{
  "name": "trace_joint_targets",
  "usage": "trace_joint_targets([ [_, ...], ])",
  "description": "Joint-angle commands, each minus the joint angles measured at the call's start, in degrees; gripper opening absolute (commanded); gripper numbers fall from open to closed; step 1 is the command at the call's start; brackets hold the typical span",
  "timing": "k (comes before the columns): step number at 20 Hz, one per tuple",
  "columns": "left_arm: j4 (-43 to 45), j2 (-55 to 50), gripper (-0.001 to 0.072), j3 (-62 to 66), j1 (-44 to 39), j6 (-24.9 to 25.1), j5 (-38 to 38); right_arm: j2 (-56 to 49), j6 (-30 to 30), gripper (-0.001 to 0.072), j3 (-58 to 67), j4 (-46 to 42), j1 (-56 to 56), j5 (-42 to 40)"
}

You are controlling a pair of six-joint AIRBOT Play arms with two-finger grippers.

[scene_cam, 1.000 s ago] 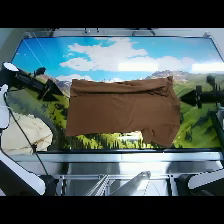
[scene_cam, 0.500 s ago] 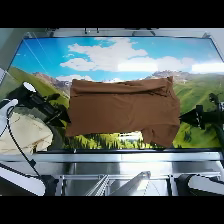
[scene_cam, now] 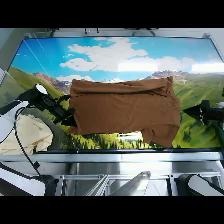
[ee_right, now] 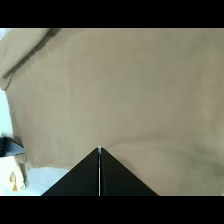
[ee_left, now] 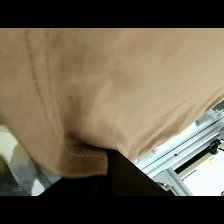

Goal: Fold the shirts.

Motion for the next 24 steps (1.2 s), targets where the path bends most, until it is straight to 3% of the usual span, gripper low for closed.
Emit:
trace_joint_targets([
  [1,0.11,0.02,0.0025,-0.04,0.33,1.51,1.16,3.26,8.92,0.0015,-2.08,-11.02,-0.98,-0.2],
  [4,0.04,0.02,0.0026,-0.04,1.62,2.01,0.66,11.43,13.84,0.0018,-11.13,-18.97,-1.49,-3.23],
  [7,-0.02,0.02,0.0025,-0.07,2.51,2.1,0.59,16.09,15.34,0.005,-19.37,-19.1,-1.49,-7.52],
  [9,-0.02,0.02,0.0026,-0.07,2.54,2.6,0.55,15.5,17.29,0.0501,-21.4,-19.08,-1.49,-8.81],
  [11,-0.02,0.02,0.0025,-0.07,2.54,2.95,0.52,13.22,17.53,0.0455,-22.25,-18.93,-1.44,-9.27],
  [14,-0.02,0.02,0.0026,-0.07,2.43,3.04,0.61,7.39,16.31,0.0455,-23.98,-16.13,-1.38,-9.01],
  [20,-0.04,0.02,0.0026,-0.07,2.45,3.5,0.66,-4.98,-1.86,0.0453,-25.44,6.73,-1.38,-13.64],
  [21,-0.02,0.02,0.0025,-0.07,2.45,3.5,0.57,-6.64,-5.05,0.0364,-25.42,10.43,-1.38,-12.66],
  [22,-0.02,0.02,0.0026,-0.07,2.47,3.5,0.44,-7.56,-7.85,0.0154,-25.35,12.35,-1.46,-11.3],
  [23,0.0,0.04,0.0026,-0.04,2.56,3.5,0.02,-7.85,-9.49,0.0015,-24.92,12.81,-1.51,-9.77],
  [24,0.09,0.04,0.0025,0.02,2.73,3.52,-0.72,-7.65,-9.66,0.0016,-23.91,12.63,-1.51,-7.89],
])
